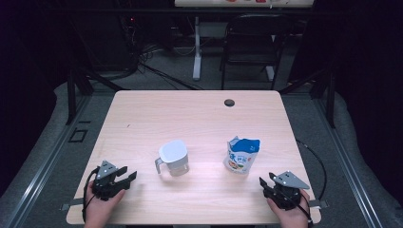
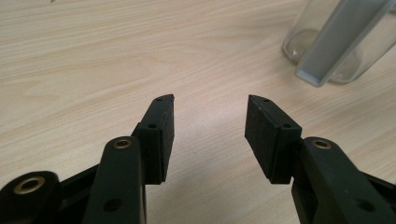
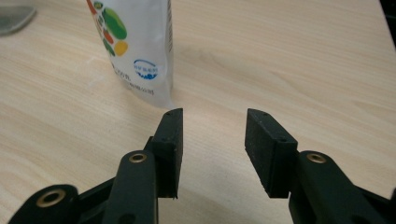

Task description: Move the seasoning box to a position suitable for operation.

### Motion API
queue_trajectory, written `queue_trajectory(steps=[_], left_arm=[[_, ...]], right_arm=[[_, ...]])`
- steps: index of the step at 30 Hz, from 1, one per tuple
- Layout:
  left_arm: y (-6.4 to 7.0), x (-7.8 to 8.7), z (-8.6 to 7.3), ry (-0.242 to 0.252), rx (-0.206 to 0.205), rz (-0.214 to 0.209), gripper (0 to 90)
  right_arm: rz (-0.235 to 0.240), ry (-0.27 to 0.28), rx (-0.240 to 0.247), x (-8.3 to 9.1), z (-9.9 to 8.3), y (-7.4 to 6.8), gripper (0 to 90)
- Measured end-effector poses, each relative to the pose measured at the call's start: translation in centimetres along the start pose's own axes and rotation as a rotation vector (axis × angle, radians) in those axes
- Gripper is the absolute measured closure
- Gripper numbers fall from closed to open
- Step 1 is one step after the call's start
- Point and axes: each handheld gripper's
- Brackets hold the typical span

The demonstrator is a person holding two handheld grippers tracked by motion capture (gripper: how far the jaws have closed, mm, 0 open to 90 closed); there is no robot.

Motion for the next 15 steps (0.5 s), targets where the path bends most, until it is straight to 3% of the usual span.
queue_trajectory(steps=[2,8,9,12,13,15], left_arm=[[0.49,-0.25,0.02,0.003,-0.02,0.028,51.4],[0.67,-0.44,0.06,-0.011,-0.001,0.009,50.1],[0.65,-0.55,0.01,0.005,0.003,0.01,50.1],[0.58,-0.46,-0.09,0.02,0.029,-0.018,50.9],[0.63,-0.23,-0.07,0.023,0.028,-0.042,54.8],[0.71,-0.18,-0.08,0.03,0.019,-0.044,56.1]], right_arm=[[0.0,0.009,-0.002,0.18,-0.03,0.15,57.5],[0.012,0.034,-0.001,0.2,-0.29,0.71,57.6],[0.011,0.033,0.003,0.21,-0.26,0.83,59.0],[0.033,0.039,-0.019,0.03,-0.33,0.91,61.4],[0.037,0.026,-0.018,-0.06,-0.38,0.93,61.4],[0.045,0.026,-0.02,-0.14,-0.38,0.89,61.2]])
Point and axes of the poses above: each handheld gripper's, and its own axes: x roughly backward along the jaws, z roughly out of its top, y roughly to its right, and after that the axes turned 11 degrees about -y, right-handed
